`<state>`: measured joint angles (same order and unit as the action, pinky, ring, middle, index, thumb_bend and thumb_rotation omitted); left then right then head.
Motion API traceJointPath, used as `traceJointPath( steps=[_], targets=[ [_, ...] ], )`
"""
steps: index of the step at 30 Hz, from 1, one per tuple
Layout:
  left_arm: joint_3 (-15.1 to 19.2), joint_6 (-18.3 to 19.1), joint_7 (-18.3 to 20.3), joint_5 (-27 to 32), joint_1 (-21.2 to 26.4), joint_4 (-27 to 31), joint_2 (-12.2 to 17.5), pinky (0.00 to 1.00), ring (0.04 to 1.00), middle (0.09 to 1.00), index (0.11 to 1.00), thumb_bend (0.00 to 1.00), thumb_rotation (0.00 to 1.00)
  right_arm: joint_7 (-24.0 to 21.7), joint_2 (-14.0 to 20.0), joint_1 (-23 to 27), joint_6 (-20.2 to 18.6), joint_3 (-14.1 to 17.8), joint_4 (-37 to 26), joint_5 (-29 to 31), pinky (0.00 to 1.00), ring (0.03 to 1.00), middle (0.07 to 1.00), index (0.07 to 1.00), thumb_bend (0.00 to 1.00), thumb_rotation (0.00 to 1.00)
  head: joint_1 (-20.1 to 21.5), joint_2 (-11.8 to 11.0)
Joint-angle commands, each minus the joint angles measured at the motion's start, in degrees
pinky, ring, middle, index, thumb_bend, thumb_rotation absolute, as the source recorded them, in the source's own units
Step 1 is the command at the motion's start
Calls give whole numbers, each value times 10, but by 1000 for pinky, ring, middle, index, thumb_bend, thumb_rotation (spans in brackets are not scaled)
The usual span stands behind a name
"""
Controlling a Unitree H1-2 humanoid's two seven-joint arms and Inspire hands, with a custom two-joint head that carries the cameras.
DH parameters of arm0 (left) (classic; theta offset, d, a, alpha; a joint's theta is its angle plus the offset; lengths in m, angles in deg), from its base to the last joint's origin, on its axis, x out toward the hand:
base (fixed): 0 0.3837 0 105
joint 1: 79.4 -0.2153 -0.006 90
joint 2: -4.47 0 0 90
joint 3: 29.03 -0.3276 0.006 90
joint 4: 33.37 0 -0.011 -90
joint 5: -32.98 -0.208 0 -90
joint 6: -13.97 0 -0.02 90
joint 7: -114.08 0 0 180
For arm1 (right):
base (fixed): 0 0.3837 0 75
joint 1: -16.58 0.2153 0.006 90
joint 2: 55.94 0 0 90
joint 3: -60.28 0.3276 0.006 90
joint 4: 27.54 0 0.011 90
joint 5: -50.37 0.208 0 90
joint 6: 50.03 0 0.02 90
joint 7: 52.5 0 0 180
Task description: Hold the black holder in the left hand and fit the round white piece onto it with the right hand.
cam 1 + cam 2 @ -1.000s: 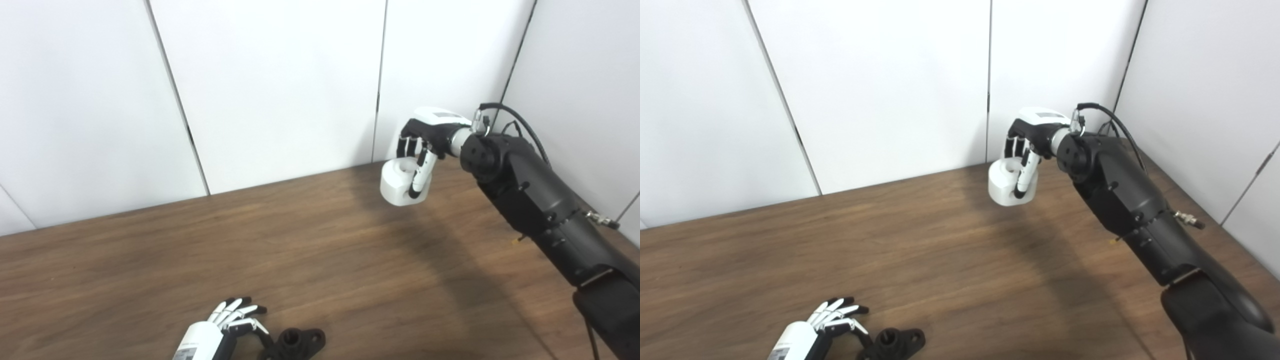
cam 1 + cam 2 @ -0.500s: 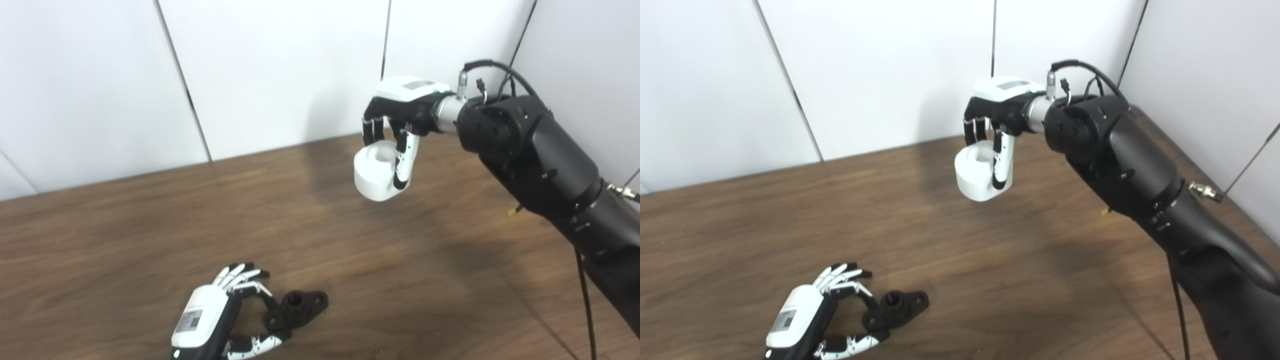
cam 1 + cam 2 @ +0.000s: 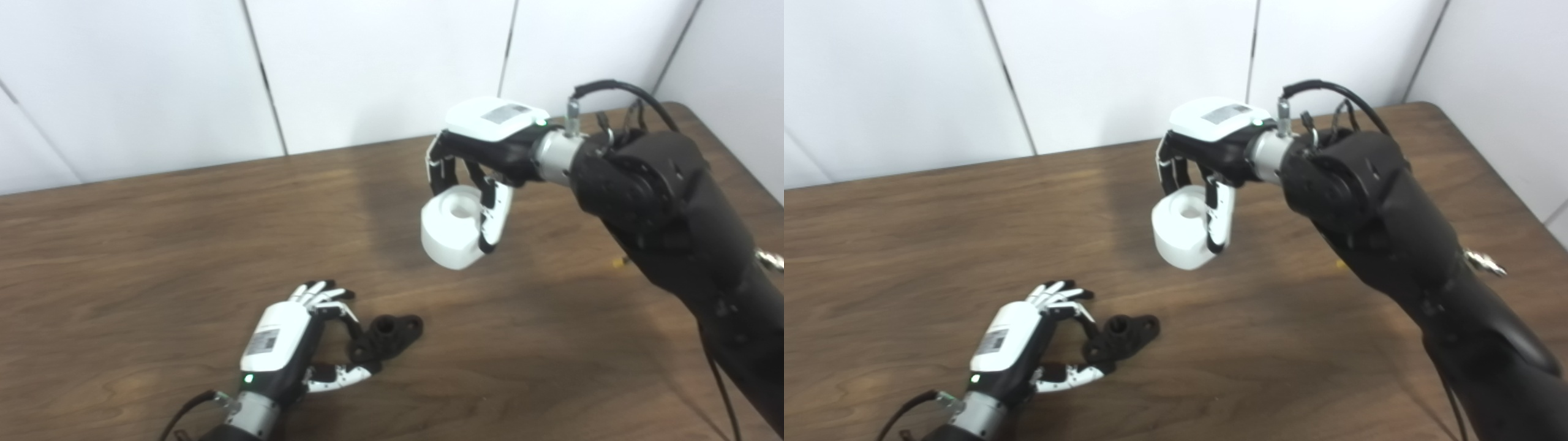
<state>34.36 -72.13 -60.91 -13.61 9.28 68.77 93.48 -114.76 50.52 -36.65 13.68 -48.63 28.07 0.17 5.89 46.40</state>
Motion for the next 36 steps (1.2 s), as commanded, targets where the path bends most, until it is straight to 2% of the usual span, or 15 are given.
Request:
traceJointPath(
  steps=[1, 4, 11, 18, 22, 28, 36],
  targets=[
    [-26, 29, 57, -22, -16, -23, -4, 927, 912, 815, 491, 513, 58, 4, -12, 13, -5, 17, -25, -17, 929, 658, 482, 484, 532, 1, -3, 2],
    [-30, 40, 62, -29, -13, -18, -10, 932, 914, 814, 490, 513, 57, -1, -27, 3, -5, 29, -38, -23, 949, 675, 494, 477, 531, 0, -17, 9],
    [-41, 62, 74, -42, -4, -12, -19, 920, 909, 807, 490, 513, 57, -10, -50, -11, -4, 45, -48, -31, 903, 622, 463, 491, 533, 1, -27, 22],
    [-41, 72, 82, -45, 1, -10, -26, 910, 909, 806, 490, 513, 58, -12, -53, -13, -1, 46, -43, -22, 882, 624, 454, 493, 533, 2, -27, 30],
    [-42, 74, 84, -47, 3, -9, -27, 908, 906, 806, 490, 513, 58, -8, -54, -17, 5, 44, -43, -19, 842, 585, 416, 499, 530, 2, -27, 31],
    [-42, 75, 83, -46, 4, -7, -28, 914, 906, 805, 490, 513, 57, -8, -60, -26, 7, 39, -48, -14, 919, 671, 519, 458, 528, 1, -25, 35],
    [-43, 77, 85, -48, 7, -6, -30, 917, 905, 803, 490, 513, 57, -1, -73, -35, 14, 30, -51, -10, 934, 663, 518, 462, 528, 1, -22, 39]
  ],
)
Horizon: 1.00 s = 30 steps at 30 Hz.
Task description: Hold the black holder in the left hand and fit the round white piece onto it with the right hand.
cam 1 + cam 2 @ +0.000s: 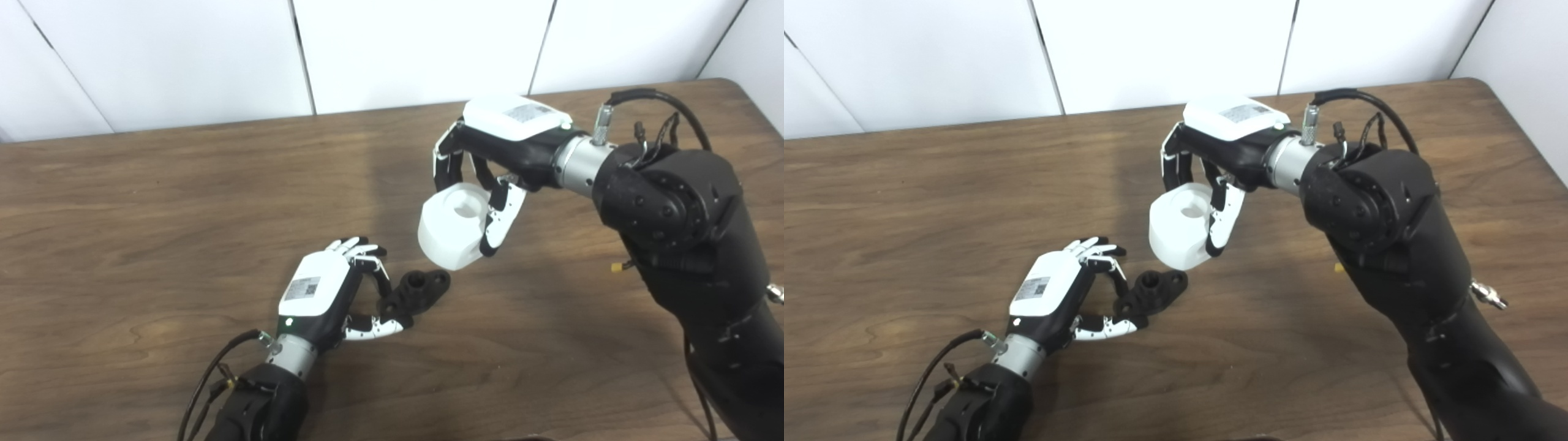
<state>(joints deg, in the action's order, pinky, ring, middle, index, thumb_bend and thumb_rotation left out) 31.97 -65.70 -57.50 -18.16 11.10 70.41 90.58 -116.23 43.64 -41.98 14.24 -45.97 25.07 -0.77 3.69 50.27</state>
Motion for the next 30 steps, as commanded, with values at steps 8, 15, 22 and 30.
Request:
traceJointPath(
  steps=[8, 15, 22, 30],
  targets=[
    [-18, 16, 55, -3, -9, -21, -3, 919, 906, 807, 490, 513, 57, 13, -18, 13, 18, -14, -16, -10, 937, 667, 528, 462, 527, 2, -1, 4],
    [-18, 18, 59, -4, -8, -16, -6, 920, 908, 806, 490, 513, 57, 15, -30, 8, 23, -20, -13, -15, 941, 678, 538, 460, 524, 2, -2, 7],
    [-17, 21, 61, -5, -9, -14, -9, 923, 911, 809, 490, 513, 56, 23, -36, 0, 34, -21, -8, -17, 945, 685, 527, 461, 527, 1, -2, 9],
    [-18, 24, 66, -5, -8, -10, -10, 933, 916, 811, 490, 512, 56, 31, -40, -7, 42, -24, -9, -25, 943, 676, 528, 461, 527, 1, -3, 11]
  ],
)
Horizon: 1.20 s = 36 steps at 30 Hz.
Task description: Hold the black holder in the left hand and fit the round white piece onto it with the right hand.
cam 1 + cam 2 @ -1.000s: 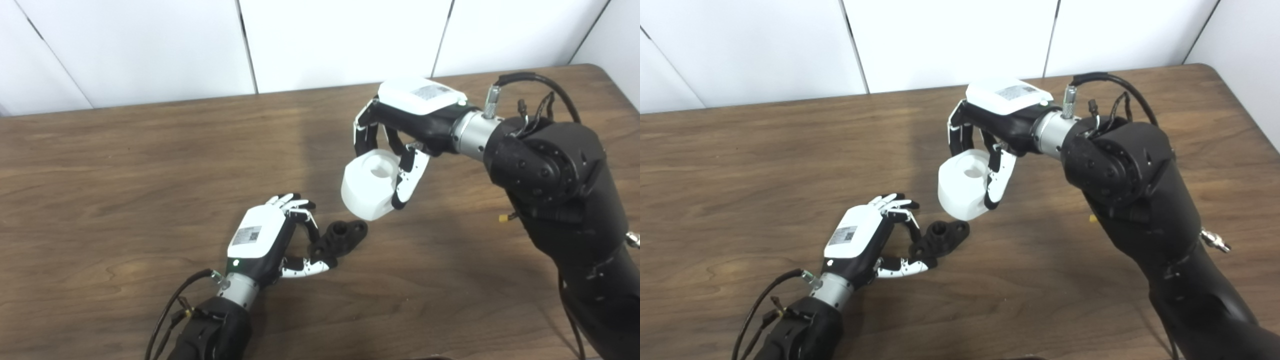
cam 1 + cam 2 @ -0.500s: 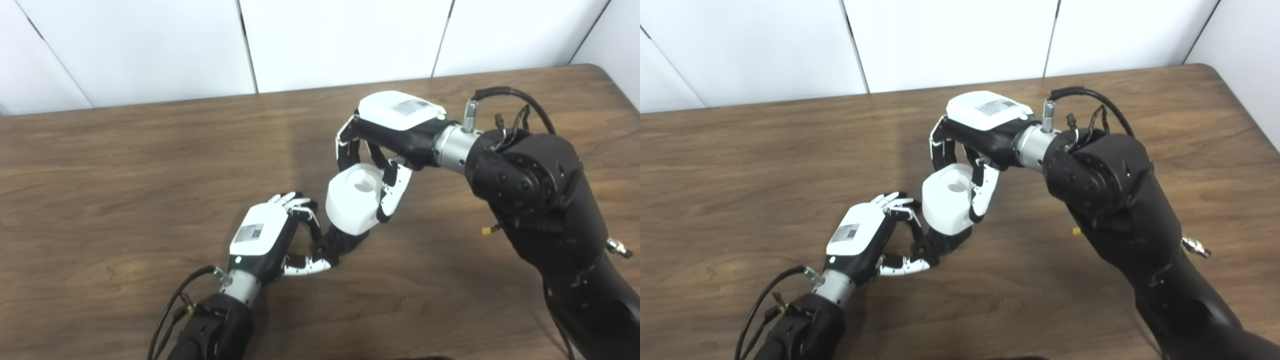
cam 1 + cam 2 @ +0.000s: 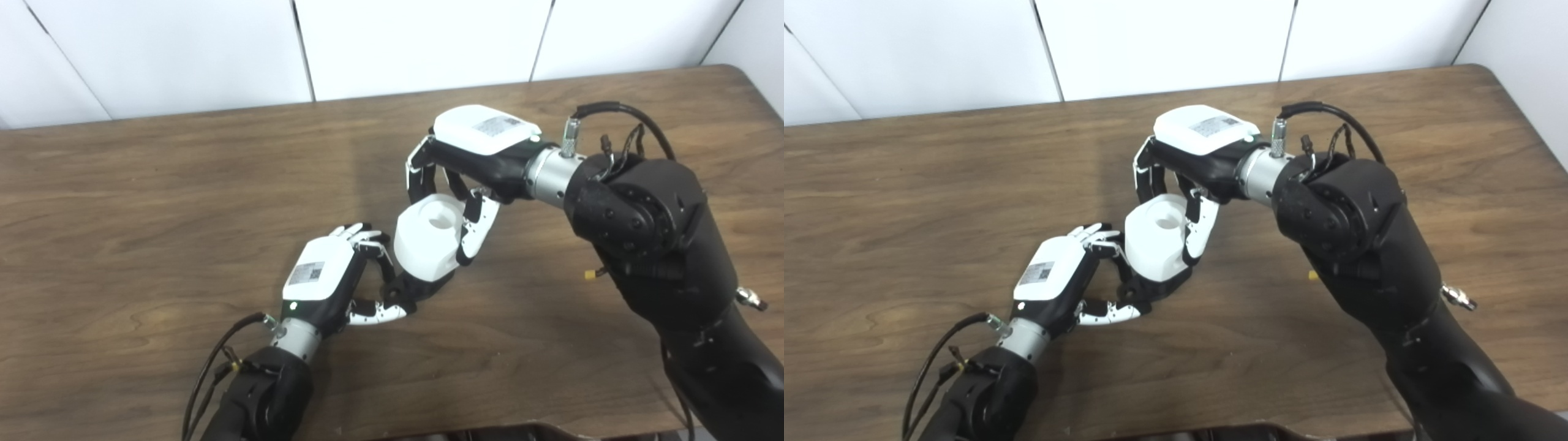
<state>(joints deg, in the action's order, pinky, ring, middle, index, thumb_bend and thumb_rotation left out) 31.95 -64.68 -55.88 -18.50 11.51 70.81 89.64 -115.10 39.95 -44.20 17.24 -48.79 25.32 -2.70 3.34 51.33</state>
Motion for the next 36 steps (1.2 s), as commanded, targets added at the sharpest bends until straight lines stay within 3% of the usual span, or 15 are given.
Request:
traceJointPath(
  steps=[1, 24, 36],
  targets=[
    [-17, 16, 50, -2, -12, -13, -1, 933, 916, 810, 490, 512, 56, 20, -5, 14, 13, 4, -11, -7, 943, 676, 528, 461, 527, 1, 0, 1],
    [-21, 27, 59, -5, -12, -1, -4, 926, 916, 808, 490, 513, 57, 33, -24, -14, 41, -5, -6, -33, 950, 679, 454, 510, 530, 2, -2, 9],
    [-22, 32, 66, -13, -11, 6, -7, 939, 914, 807, 490, 513, 57, 27, -28, -18, 57, -16, -1, -38, 960, 685, 478, 491, 532, 2, -2, 11]
  ],
)
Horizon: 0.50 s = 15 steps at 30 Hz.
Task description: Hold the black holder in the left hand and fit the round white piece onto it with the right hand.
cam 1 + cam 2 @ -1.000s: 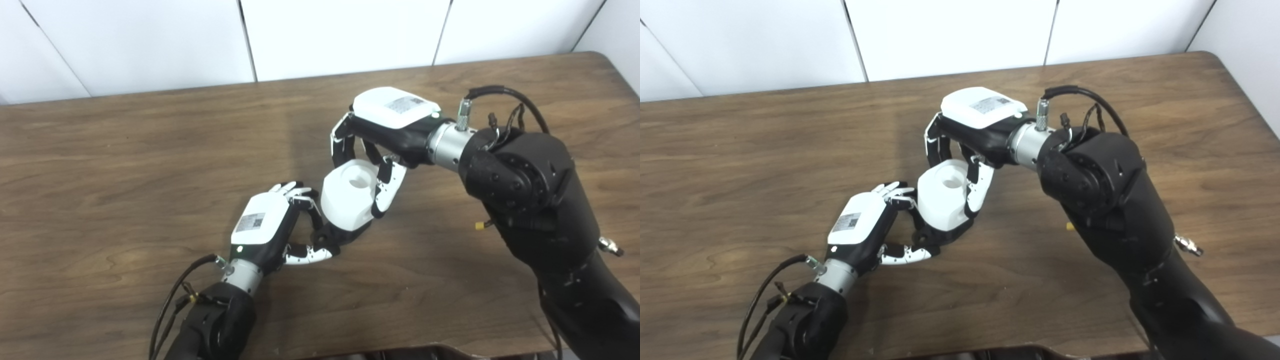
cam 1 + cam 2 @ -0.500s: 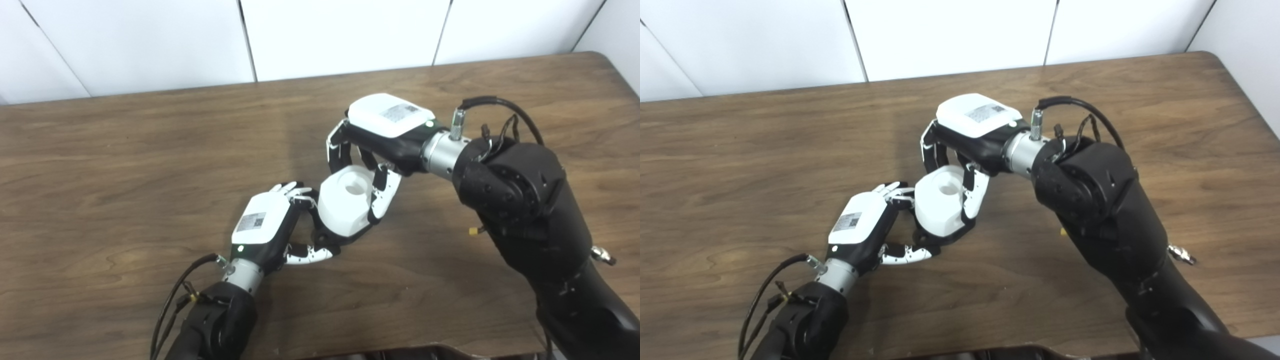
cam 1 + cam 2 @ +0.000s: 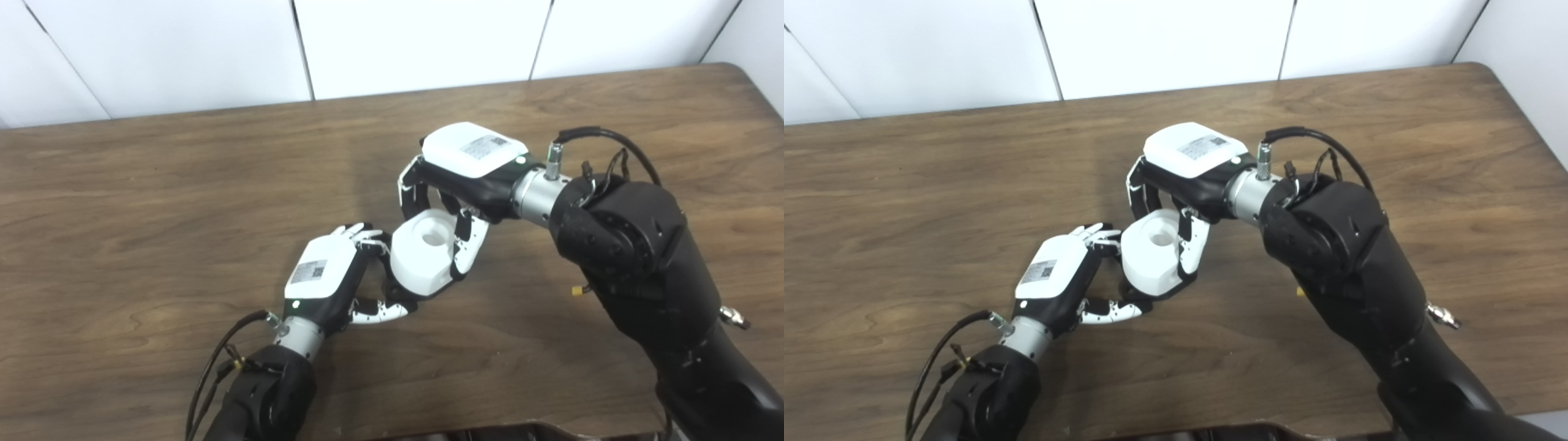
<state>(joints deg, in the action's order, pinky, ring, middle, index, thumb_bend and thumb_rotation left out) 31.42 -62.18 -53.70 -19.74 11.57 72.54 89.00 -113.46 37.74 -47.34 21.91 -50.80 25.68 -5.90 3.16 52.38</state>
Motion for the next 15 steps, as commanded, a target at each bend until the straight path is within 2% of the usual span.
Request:
traceJointPath(
  steps=[1, 8, 15],
  targets=[
    [-17, 8, 44, -1, -11, -12, -2, 942, 914, 808, 490, 513, 57, 11, -8, 12, 11, 3, -5, -7, 960, 687, 479, 489, 532, 2, 0, 0],
    [-18, 8, 42, 0, -9, -13, -3, 947, 910, 805, 490, 513, 56, 4, -15, 9, 13, 1, -8, -13, 959, 687, 465, 500, 531, 2, 1, 1],
    [-19, 11, 44, -3, -9, -10, -4, 952, 912, 807, 490, 513, 57, -4, -16, 10, 29, -5, -13, -20, 947, 697, 502, 472, 530, 2, 0, 1]
  ],
)
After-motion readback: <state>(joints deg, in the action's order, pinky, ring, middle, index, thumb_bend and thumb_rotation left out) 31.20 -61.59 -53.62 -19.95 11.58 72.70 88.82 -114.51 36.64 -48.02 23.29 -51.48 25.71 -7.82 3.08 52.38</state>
